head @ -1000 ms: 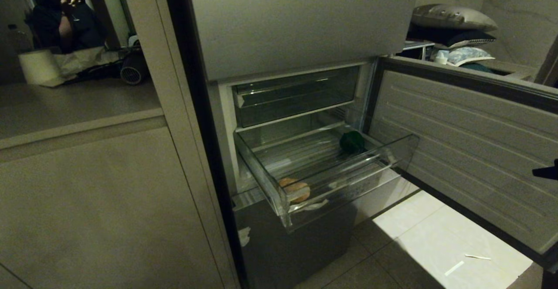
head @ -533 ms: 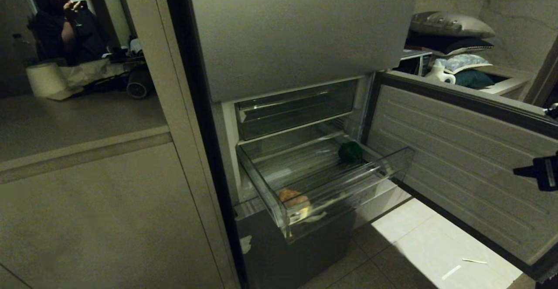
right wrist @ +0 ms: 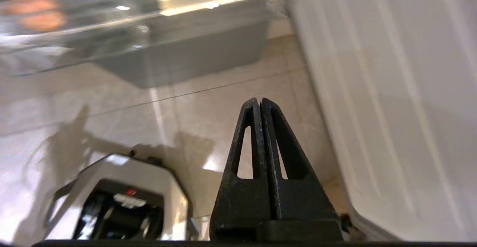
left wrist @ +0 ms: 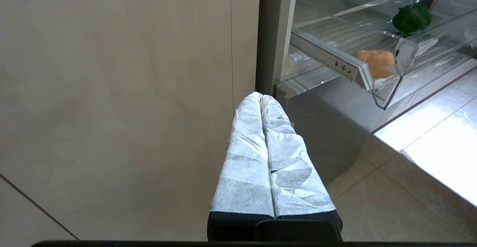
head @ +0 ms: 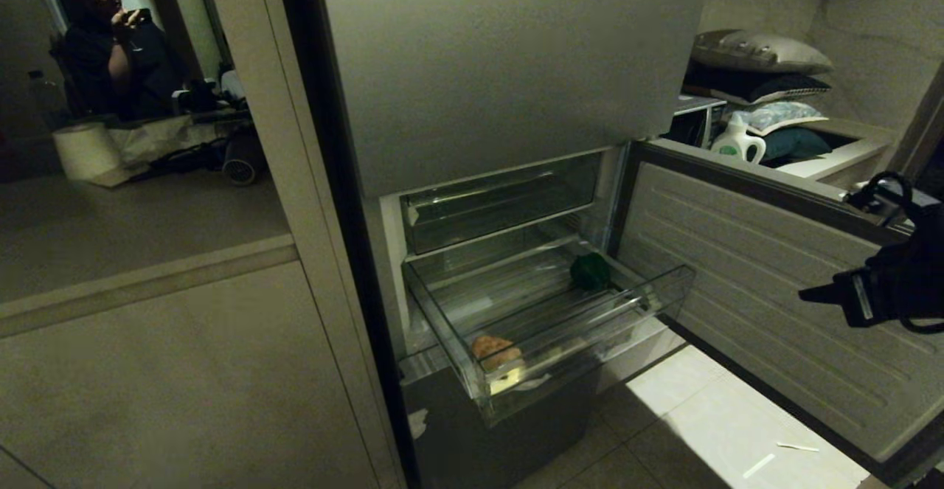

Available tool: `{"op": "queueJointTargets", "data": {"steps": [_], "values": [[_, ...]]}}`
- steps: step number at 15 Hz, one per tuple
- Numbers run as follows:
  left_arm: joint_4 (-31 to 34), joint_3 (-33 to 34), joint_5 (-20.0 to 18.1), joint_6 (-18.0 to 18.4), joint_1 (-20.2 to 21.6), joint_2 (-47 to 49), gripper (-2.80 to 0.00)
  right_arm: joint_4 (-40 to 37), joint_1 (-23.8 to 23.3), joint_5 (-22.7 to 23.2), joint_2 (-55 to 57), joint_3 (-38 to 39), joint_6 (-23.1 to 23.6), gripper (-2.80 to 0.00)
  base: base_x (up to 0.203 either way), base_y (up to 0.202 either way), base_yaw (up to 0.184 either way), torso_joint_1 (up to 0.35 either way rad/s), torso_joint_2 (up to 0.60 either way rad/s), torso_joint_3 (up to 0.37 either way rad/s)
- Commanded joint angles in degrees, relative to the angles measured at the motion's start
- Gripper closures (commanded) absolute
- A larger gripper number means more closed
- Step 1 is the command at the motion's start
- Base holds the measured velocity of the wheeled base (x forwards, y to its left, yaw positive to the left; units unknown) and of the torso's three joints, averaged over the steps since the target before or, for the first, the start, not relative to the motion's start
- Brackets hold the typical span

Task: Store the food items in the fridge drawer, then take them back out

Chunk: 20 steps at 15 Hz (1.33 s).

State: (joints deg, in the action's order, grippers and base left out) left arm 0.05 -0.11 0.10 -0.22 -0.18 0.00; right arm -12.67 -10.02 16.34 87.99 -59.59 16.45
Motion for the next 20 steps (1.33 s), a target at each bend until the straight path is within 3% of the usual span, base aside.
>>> {"op": "queueJointTargets", "data": {"steps": [1,7,11,14,17,20], "values": [[0.04,0.02,0.01,-0.04,0.01,0.09,0.0,-0.05,4.07,0.06,2.72,-1.34,-0.91,0.0,0.0,0.0,0.0,0.144,-0.3,-0.161],[-0.04,-0.06,0.0,-0.04,0.01,0.09,0.0,-0.03,11.91,-0.25,7.34,-5.91,-5.79,0.0,0.0,0.0,0.0,0.031,-0.06,-0.031],[0.04,-0.04,0.03,-0.04,0.01,0.09,0.0,-0.07,11.62,-6.57,5.24,-4.8,-7.42,0.0,0.0,0.0,0.0,0.0,0.0,0.0],[0.04,0.02,-0.1,1.54,0.01,0.09,0.0,-0.08,11.71,-7.2,-1.9,-0.42,-9.51,0.0,0.0,0.0,0.0,0.0,0.0,0.0],[-0.05,0.02,-0.01,0.22,0.01,0.09,0.0,-0.11,11.6,-7.69,-12.5,7.22,-11.4,0.0,0.0,0.0,0.0,0.0,0.0,0.0],[0.04,0.04,-0.07,1.37,0.01,0.09,0.0,-0.15,11.52,-12.47,-24.02,14.37,-15.84,0.0,0.0,0.0,0.0,0.0,0.0,0.0]]}}
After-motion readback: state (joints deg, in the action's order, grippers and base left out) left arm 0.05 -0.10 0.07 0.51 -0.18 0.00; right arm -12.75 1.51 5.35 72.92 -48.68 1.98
